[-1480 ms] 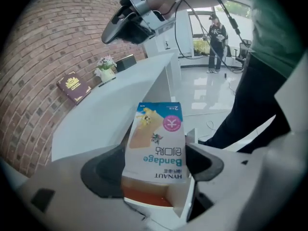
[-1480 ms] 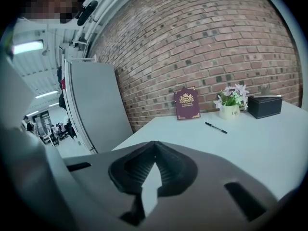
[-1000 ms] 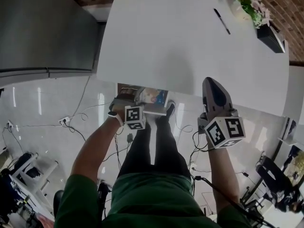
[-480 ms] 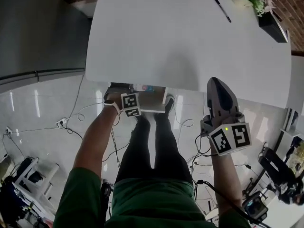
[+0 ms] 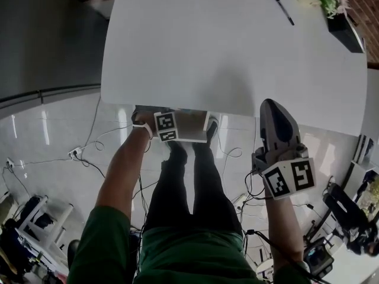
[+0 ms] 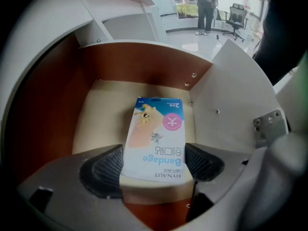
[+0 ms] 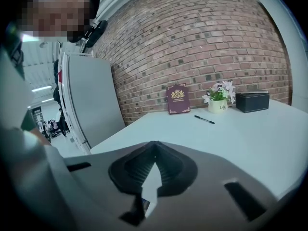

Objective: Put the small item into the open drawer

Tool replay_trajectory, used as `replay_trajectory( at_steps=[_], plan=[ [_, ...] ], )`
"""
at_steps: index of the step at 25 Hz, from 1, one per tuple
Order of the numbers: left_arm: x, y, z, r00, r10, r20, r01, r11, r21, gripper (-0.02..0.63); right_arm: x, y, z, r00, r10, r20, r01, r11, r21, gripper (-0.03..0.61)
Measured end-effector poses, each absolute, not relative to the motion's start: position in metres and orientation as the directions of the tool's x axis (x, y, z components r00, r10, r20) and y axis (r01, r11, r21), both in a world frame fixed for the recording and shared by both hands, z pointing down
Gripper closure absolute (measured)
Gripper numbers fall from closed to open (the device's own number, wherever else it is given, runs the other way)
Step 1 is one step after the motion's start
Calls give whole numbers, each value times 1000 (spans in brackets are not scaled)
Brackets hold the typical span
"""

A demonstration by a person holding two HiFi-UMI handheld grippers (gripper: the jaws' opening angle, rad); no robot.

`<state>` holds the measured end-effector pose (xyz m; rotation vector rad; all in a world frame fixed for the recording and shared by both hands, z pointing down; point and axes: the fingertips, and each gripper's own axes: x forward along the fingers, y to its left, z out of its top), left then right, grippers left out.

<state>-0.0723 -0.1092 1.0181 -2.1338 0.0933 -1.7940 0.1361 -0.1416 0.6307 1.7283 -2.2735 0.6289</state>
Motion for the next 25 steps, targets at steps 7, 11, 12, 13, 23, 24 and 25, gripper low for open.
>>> replay_trajectory(
  at_steps=[7,11,12,13,23,24,25],
  plan=[
    [-68,-105,1006,245,-237,940,70,-963,-261,238,127,-143,633,-313,-854,415,-946,240,-218,575],
    [-69,-116,980,270,-294,917,26,-950,-312,239,123,-149,623,-316,-863,394,-944,247,-218,575],
    [-69,-116,971,282,-306,909,14,-946,-323,239,122,-150,619,-317,-865,388,-944,248,-218,575],
    [-68,-112,962,296,-311,903,4,-945,-327,239,121,-151,615,-318,-868,382,-943,249,-218,575],
    [-62,-67,843,469,-322,822,-64,-941,-332,244,99,-168,561,-337,-889,308,-936,282,-210,575],
    [-62,-66,828,486,-332,809,-81,-938,-336,250,97,-171,554,-340,-892,298,-935,287,-207,575],
    [-62,-66,811,503,-347,791,-100,-933,-346,266,96,-174,547,-343,-894,287,-934,293,-204,575]
  ],
)
